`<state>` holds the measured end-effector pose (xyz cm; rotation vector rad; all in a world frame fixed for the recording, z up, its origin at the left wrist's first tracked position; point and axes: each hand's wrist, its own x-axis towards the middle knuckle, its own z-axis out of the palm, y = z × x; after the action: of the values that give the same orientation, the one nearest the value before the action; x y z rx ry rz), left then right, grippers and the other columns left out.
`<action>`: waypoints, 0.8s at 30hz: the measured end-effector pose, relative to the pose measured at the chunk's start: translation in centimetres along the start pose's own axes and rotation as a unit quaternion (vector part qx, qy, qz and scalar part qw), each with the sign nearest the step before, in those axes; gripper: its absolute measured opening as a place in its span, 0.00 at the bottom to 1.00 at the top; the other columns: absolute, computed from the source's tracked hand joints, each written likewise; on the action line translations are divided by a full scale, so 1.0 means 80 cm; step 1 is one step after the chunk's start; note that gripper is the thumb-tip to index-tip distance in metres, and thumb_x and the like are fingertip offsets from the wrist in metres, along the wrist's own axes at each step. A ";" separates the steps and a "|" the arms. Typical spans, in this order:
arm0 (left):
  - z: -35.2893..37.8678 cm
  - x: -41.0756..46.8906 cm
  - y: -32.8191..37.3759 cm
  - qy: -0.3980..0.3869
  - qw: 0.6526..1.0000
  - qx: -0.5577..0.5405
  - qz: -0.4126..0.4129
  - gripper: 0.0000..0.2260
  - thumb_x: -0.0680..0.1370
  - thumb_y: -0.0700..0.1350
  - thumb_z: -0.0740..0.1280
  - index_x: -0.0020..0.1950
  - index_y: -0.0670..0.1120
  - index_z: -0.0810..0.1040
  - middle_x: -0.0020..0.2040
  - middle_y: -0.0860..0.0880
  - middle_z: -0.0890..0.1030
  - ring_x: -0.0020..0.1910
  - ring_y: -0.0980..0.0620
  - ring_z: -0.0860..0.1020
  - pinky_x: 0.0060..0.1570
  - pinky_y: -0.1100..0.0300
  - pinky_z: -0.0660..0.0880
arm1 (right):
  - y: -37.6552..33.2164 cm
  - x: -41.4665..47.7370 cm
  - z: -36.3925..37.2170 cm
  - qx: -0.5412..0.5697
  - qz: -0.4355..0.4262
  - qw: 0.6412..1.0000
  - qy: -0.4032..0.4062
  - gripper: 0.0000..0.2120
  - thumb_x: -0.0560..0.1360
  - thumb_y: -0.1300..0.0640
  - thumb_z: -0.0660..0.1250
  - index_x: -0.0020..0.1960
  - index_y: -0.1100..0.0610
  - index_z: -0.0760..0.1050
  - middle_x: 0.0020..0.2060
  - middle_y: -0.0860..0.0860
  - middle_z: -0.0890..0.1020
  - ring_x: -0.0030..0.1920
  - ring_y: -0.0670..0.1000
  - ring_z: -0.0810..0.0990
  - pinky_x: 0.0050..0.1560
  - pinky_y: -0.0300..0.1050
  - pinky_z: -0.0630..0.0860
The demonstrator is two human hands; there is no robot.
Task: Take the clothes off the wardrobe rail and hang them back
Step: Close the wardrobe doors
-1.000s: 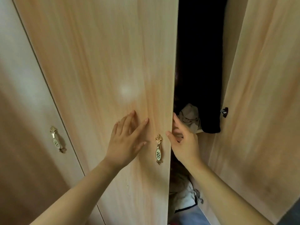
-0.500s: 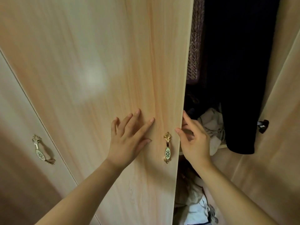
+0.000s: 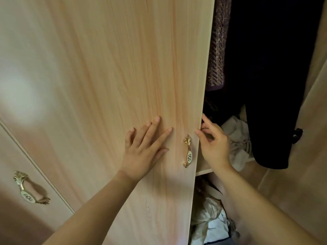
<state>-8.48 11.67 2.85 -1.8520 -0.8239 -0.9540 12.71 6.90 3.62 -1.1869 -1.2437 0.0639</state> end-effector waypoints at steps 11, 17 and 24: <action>-0.009 -0.003 0.014 -0.039 0.999 -0.027 -0.007 0.26 0.77 0.60 0.58 0.74 0.58 0.62 0.76 0.45 0.56 0.74 0.46 0.55 0.68 0.42 0.49 | -0.015 -0.031 -0.021 -0.163 0.043 0.985 -0.026 0.21 0.77 0.52 0.64 0.69 0.50 0.68 0.58 0.47 0.77 0.56 0.43 0.75 0.55 0.29 0.68; -0.030 0.019 0.084 -0.133 0.968 -0.207 0.041 0.26 0.75 0.58 0.59 0.72 0.54 0.67 0.74 0.44 0.64 0.71 0.41 0.63 0.67 0.36 0.54 | -0.036 -0.100 -0.118 -0.318 0.086 0.944 -0.029 0.23 0.78 0.43 0.58 0.68 0.53 0.70 0.66 0.51 0.72 0.67 0.50 0.69 0.65 0.40 0.64; -0.074 0.060 0.236 -0.236 0.891 -0.374 0.105 0.26 0.75 0.60 0.54 0.70 0.52 0.68 0.66 0.44 0.74 0.64 0.43 0.72 0.61 0.43 0.69 | -0.061 -0.178 -0.294 -0.459 0.172 0.871 0.036 0.22 0.77 0.47 0.61 0.68 0.55 0.70 0.66 0.54 0.72 0.66 0.54 0.70 0.61 0.38 0.60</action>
<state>7.82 -0.50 1.44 -2.8578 -0.5306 -0.7318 21.90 -19.31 0.81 -2.2112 -0.9790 -0.3468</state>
